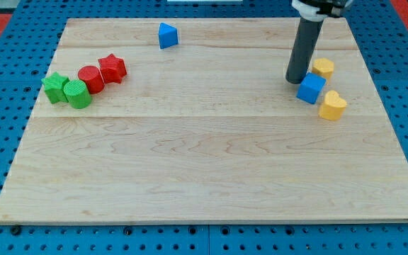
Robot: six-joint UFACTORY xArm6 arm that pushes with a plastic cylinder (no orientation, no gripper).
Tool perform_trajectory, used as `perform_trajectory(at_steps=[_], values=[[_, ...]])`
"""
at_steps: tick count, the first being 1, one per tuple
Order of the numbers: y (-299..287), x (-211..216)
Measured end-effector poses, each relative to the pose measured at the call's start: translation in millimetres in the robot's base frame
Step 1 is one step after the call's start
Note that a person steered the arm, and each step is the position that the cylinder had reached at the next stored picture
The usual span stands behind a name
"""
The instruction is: Move the blue triangle right side of the red star
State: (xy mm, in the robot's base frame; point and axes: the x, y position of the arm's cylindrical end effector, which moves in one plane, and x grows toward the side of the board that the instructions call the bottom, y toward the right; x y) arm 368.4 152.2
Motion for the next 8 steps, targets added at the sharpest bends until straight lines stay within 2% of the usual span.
perform_trajectory(at_steps=[1, 2, 3, 4, 5, 6, 7, 8], values=[[-106.7, -54.7], [-227.5, -69.8], [-267.0, -92.4], [-258.4, -125.6], [-316.5, -145.9], [-192.7, -129.6], [-74.3, -54.3], [-79.4, -36.4]])
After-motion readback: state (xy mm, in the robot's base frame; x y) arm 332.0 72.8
